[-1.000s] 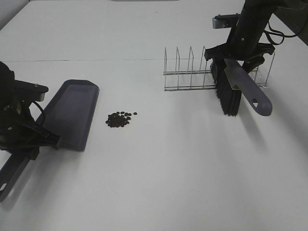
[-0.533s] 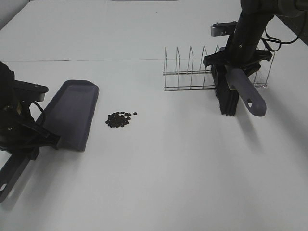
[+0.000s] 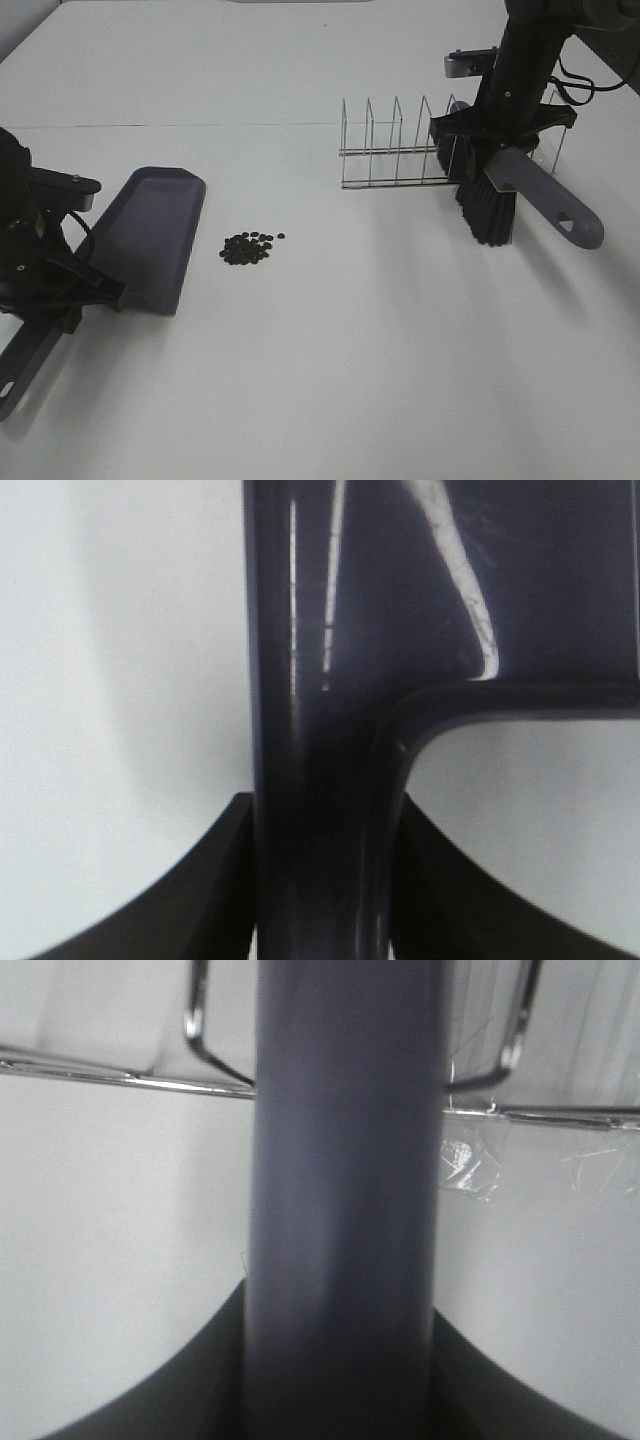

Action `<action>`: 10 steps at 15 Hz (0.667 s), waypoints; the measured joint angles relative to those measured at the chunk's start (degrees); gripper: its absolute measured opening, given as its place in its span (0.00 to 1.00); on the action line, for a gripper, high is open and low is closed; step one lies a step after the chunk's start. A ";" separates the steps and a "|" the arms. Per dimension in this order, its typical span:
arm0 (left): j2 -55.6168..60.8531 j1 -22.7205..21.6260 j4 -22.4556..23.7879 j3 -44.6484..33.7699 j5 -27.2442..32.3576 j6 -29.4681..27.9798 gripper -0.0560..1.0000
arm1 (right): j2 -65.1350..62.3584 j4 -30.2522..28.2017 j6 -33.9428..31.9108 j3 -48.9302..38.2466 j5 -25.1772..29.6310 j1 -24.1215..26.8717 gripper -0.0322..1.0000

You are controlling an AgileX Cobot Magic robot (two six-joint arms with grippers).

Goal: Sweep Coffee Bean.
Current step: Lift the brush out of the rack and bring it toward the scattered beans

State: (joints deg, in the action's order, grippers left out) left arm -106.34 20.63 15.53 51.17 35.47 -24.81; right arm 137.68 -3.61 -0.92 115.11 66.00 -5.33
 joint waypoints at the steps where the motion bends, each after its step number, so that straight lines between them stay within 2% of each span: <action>1: 0.00 0.00 0.00 0.00 0.00 0.00 0.37 | -0.40 0.06 0.00 0.00 0.69 0.00 0.36; 6: 0.00 0.00 0.00 0.00 0.00 0.06 0.37 | -6.47 0.06 0.00 0.00 2.46 0.00 0.36; 10: 0.00 0.00 0.00 0.00 0.00 2.46 0.37 | -11.06 -0.80 -0.74 0.00 3.84 0.00 0.36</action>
State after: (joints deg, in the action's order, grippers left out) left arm -106.34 20.63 15.53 51.17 35.47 -22.35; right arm 126.62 -4.41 -1.66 115.11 69.84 -5.33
